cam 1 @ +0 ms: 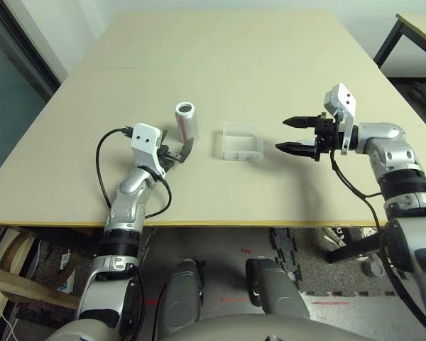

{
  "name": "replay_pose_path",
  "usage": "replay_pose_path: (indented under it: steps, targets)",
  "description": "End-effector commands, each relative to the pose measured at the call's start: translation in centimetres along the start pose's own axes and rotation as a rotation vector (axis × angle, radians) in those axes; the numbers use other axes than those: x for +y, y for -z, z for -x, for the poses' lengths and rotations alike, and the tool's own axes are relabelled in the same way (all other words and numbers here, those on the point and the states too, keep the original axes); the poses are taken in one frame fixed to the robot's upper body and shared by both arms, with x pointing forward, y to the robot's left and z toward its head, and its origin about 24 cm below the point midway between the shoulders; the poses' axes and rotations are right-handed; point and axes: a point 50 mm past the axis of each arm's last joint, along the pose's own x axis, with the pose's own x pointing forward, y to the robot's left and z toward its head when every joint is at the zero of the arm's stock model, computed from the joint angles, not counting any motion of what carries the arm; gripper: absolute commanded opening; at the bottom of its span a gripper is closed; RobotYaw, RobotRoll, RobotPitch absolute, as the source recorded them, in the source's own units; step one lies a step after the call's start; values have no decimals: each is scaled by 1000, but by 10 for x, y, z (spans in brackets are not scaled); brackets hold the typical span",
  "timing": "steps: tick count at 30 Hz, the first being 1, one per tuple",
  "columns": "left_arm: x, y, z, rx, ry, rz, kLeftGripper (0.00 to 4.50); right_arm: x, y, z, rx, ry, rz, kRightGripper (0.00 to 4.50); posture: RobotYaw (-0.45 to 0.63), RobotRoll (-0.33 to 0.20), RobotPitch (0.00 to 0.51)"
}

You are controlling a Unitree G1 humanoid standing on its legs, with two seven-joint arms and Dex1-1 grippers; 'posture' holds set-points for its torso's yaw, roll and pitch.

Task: Pour the medicine from the bottle into the box.

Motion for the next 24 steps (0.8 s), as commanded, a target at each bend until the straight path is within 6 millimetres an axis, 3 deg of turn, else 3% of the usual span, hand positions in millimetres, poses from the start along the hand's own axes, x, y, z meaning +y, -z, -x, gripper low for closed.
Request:
replay_pose_path:
  steps: [1,6,14,24]
  targets:
    - [5,-10,8,-11,8,14,4478,0,5,2,3,15,-13,4500,-57,0,102]
    - [12,-20,15,-22,-3,13,4478,-1,5,2,-10,27,-18,4500,-51,0,106]
    - [41,-35,20,-58,-118,19,4478,-6,2,4,-58,95,-33,4500,-51,0,103]
    - [79,-46,29,-76,-307,0,4478,-18,4,15,-107,334,-62,4500,-52,0,106]
